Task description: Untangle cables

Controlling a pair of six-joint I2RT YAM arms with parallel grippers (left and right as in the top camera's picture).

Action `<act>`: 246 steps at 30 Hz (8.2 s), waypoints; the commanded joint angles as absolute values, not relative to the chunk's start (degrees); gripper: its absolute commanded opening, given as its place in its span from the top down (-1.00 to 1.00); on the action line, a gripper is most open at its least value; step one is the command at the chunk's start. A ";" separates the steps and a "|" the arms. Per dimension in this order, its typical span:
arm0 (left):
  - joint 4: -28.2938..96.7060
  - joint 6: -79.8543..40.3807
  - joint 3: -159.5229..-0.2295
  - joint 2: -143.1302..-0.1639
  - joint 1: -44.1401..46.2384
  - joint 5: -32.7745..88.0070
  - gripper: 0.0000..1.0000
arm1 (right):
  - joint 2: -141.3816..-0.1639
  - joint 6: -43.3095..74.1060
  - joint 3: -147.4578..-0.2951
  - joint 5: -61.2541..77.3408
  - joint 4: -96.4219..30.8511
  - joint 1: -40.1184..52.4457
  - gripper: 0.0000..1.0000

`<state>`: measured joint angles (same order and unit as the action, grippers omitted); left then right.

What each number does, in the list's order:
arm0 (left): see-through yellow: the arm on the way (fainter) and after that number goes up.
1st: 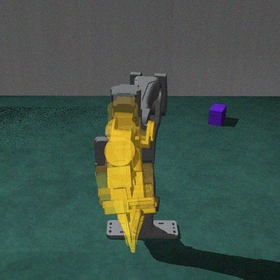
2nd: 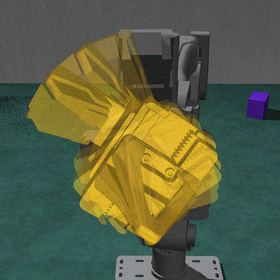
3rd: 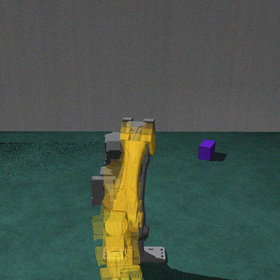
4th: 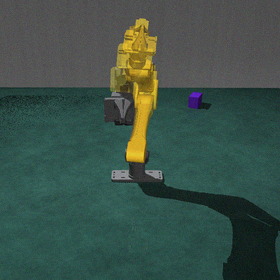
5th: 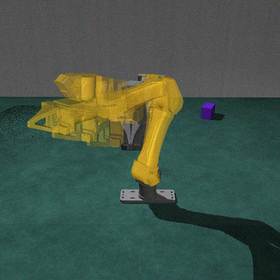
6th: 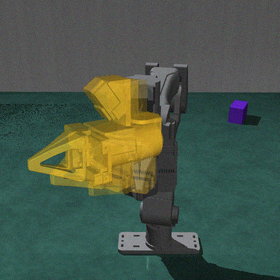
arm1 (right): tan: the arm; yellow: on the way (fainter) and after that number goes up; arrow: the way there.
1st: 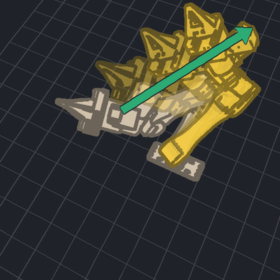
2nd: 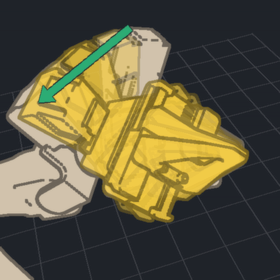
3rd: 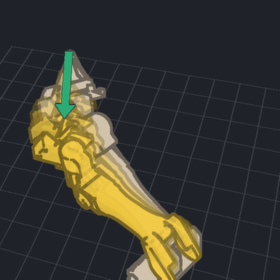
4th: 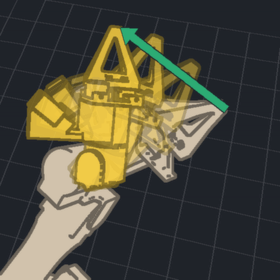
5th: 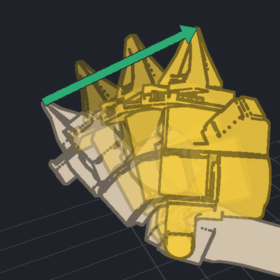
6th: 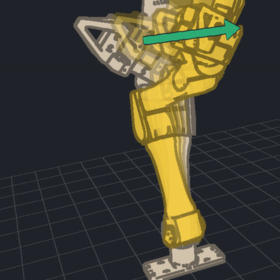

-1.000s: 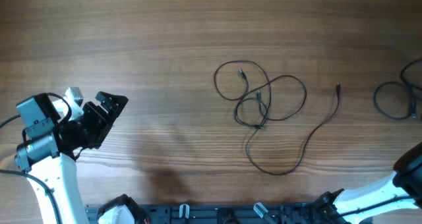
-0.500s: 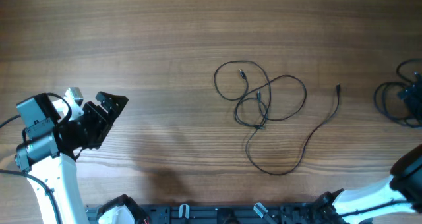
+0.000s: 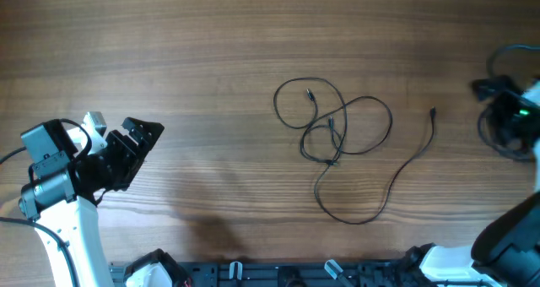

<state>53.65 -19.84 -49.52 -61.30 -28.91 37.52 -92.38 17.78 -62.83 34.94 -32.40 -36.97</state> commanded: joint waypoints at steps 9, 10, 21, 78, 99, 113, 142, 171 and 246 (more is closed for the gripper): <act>53.65 -20.12 -49.82 -61.52 -29.10 37.39 -1.00 | -92.53 25.54 -54.30 31.55 -35.22 -5.34 -0.16; 53.63 -20.12 -49.82 -61.52 -29.10 37.39 -1.00 | -92.53 28.05 -53.60 28.88 -35.27 -3.16 -0.07; 53.65 -20.12 -49.82 -61.52 -29.10 37.39 -1.00 | -92.53 39.44 -50.85 21.39 -34.39 10.37 0.23; 53.63 -20.12 -49.82 -61.52 -29.10 37.39 -1.00 | -91.66 40.71 -42.37 31.83 -24.03 7.35 0.55; 53.63 -20.12 -49.82 -61.52 -29.10 37.39 -1.00 | -91.72 42.19 -41.65 31.73 -22.11 8.84 0.56; 53.63 -20.12 -49.82 -61.52 -29.10 37.39 -1.00 | -95.44 45.36 -41.65 24.71 -19.86 12.10 0.74; 53.63 -20.12 -49.82 -61.52 -29.10 37.39 -1.00 | -72.42 19.38 -91.39 21.37 -29.21 4.34 0.91; 53.63 -20.12 -49.82 -61.52 -29.10 37.39 -1.00 | -105.19 5.30 -114.58 -8.01 0.01 -20.69 0.91; 53.63 -20.12 -49.82 -61.52 -29.10 37.39 -1.00 | -123.37 29.28 -101.67 16.40 -25.65 -20.69 0.91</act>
